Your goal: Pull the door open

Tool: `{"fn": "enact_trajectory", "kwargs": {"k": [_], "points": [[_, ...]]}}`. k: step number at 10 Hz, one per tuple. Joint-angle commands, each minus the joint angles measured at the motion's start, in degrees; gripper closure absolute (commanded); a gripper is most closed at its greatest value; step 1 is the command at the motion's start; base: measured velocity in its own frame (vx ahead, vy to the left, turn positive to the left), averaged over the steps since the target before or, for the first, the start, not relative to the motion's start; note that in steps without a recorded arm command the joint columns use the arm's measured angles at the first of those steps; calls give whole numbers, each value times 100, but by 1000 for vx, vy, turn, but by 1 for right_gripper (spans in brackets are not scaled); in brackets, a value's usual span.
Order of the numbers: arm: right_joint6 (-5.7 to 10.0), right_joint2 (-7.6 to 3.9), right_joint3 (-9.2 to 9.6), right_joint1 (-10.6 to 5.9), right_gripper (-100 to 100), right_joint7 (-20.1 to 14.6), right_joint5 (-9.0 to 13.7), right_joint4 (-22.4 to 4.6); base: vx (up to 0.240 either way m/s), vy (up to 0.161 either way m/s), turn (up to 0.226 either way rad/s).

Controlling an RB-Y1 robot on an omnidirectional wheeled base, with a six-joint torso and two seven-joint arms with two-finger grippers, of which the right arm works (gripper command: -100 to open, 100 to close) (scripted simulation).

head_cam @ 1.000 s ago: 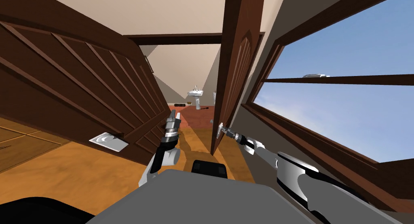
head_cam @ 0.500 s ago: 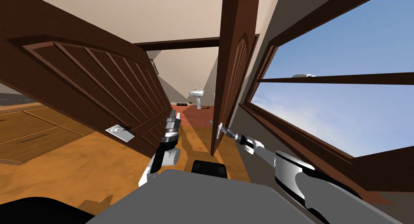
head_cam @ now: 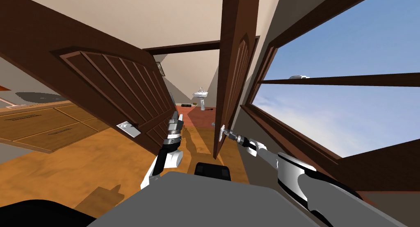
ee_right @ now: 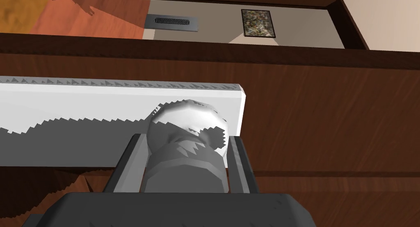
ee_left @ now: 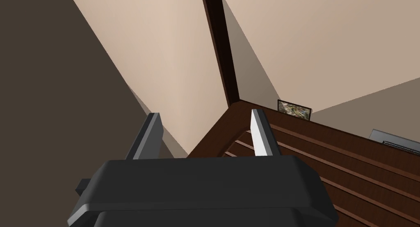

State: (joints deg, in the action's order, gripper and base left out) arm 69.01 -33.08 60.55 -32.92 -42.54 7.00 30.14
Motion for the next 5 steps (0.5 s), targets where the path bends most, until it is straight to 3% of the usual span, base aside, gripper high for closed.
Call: {"fn": "enact_trajectory", "kwargs": {"k": [1,5], "points": [[15,58,35,10,100,15,7,-7,0,64,25],[31,93,60,17,100,24,12,-13,2,100,17]]}}
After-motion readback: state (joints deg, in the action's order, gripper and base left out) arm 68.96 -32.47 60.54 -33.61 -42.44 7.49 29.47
